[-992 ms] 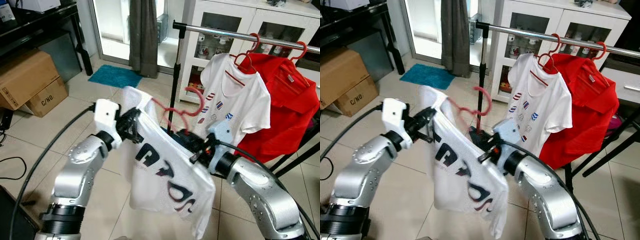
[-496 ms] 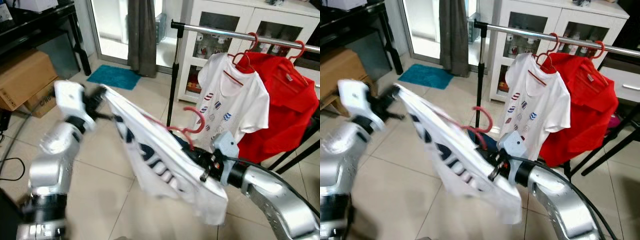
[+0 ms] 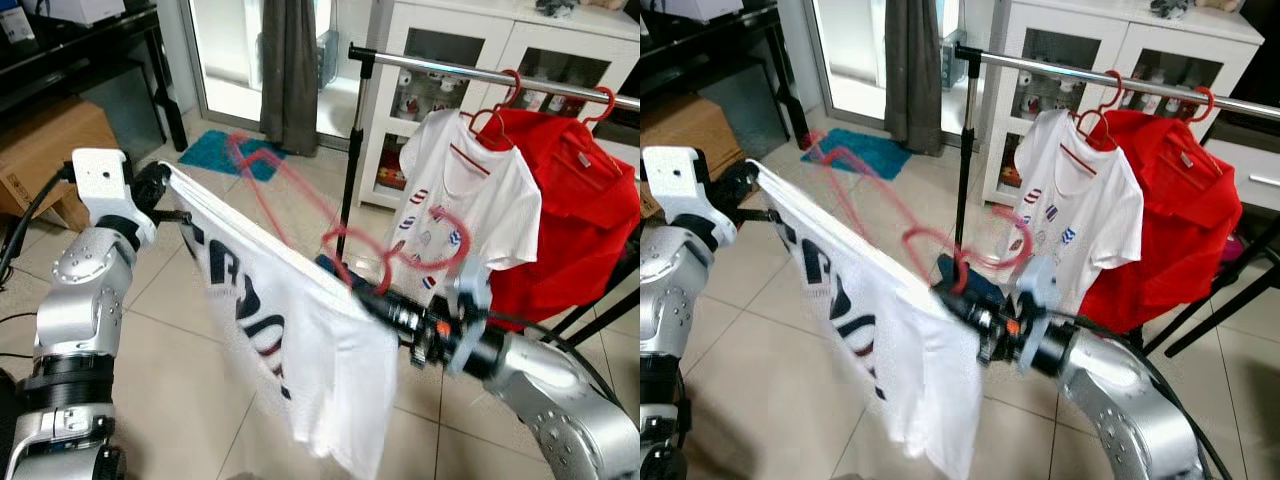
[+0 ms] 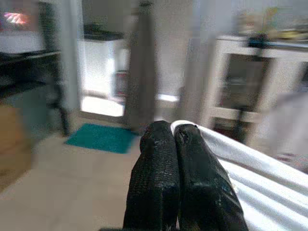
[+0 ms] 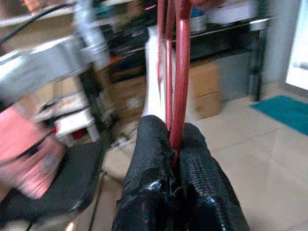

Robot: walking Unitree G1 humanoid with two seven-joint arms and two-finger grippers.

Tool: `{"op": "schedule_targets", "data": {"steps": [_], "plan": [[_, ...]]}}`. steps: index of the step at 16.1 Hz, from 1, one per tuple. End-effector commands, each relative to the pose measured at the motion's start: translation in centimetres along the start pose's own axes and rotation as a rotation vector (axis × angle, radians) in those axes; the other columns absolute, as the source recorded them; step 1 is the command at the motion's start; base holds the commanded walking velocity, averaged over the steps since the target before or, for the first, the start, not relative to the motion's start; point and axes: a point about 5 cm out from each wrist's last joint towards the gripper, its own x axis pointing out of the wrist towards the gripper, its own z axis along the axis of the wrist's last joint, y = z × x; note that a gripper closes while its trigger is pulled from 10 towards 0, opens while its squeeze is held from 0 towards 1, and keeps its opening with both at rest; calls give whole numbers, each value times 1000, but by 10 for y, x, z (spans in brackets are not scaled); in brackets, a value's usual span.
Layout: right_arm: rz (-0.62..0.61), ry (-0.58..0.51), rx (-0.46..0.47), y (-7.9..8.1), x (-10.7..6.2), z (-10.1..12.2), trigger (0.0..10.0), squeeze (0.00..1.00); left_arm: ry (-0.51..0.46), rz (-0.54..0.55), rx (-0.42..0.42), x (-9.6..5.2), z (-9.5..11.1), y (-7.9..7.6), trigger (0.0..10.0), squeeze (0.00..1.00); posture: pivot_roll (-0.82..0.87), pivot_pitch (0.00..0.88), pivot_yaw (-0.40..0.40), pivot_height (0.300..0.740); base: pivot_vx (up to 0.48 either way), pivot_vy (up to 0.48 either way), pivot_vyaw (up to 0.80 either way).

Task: Hang hanger

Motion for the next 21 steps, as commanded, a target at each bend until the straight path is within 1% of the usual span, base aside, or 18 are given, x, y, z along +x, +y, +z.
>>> {"op": "schedule_targets", "data": {"steps": [1, 2, 3, 4, 5, 6, 7, 8, 9, 10, 11, 12, 13, 15, 16, 17, 19, 21], "plan": [[-128, -30, 20, -12, 1, 4, 0, 0, 11, -210, -17, -2, -2, -34, 0, 0, -99, 0, -10, 740, 0, 0, 0], [-210, -83, 49, -17, 8, 6, 0, 0, 57, -437, -7, -12, -11, -70, 0, 0, -92, 0, -13, 740, 0, 0, 0], [-280, -136, 85, -22, 12, 9, 0, 0, 94, -589, -14, -23, -18, -94, 0, 0, -91, 0, -13, 740, 0, 0, 0], [-341, -164, 106, -27, 15, 11, 0, 0, 115, -675, -29, -31, -22, -107, 0, 0, -90, 0, -14, 740, 0, 0, 0], [-403, -172, 108, -33, 16, 11, 0, 0, 129, -731, -36, -37, -24, -113, 0, 0, -90, 0, -22, 740, 0, 0, 0], [-495, -172, 106, -42, 14, 9, 0, 0, 129, -749, -48, -42, -24, -115, 0, 0, -86, 0, -31, 740, 0, 0, 0], [-533, -154, 93, -47, 13, 7, 0, 0, 126, -722, -50, -43, -25, -112, 0, 0, -83, 0, -34, 740, 0, 0, 0], [-589, -109, 58, -52, 10, 2, 0, 0, 125, -643, -56, -43, -27, -105, 0, 0, -82, 0, -38, 740, 0, 0, 0], [-617, -78, 36, -53, 9, 0, 941, 0, 130, -600, -61, -44, -27, -101, 0, 0, -77, 0, -42, 740, 0, 0, 0], [-632, 31, -27, -53, 3, -13, 10000, 0, 118, -350, -84, -44, -33, -83, 3882, 0, -72, 0, -43, 740, 0, 0, 0], [-640, 96, -8, -52, -1, -23, 10000, 0, 138, -178, -96, -46, -40, -70, 9765, 0, -72, 0, -43, 740, 0, 0, 0], [-695, 130, -29, -53, -6, -30, 10000, 0, 176, -130, -81, -50, -46, -67, 10000, 0, -71, 0, -47, 740, 0, 0, -800], [-752, 127, -51, -54, -9, -32, 10000, 0, 190, -95, -81, -51, -49, -68, 10000, 0, -68, 0, -49, 740, 0, 0, -800], [-810, 107, -54, -55, -11, -30, 10000, 0, 170, -96, -113, -51, -49, -72, 10000, 0, -80, 0, -50, 740, 0, 0, -800], [-859, 95, -42, -55, -13, -29, 10000, 0, 157, -95, -102, -50, -48, -76, 10000, 0, -80, 0, -50, 740, 0, 0, -800], [-835, 32, 37, -53, -10, -27, 10000, 0, 152, -92, -105, -50, -49, -80, 10000, 0, -87, 0, -43, 740, 0, 0, -800], [-830, -54, 69, -50, -8, -23, 10000, 0, 132, -53, -79, -47, -50, -86, 10000, 0, -83, 0, -37, 740, 0, 0, -800], [-815, -86, 85, -47, -5, -21, 10000, 0, 132, -29, -78, -46, -51, -87, 10000, 0, -84, 0, -31, 740, 0, 0, -800]]}}
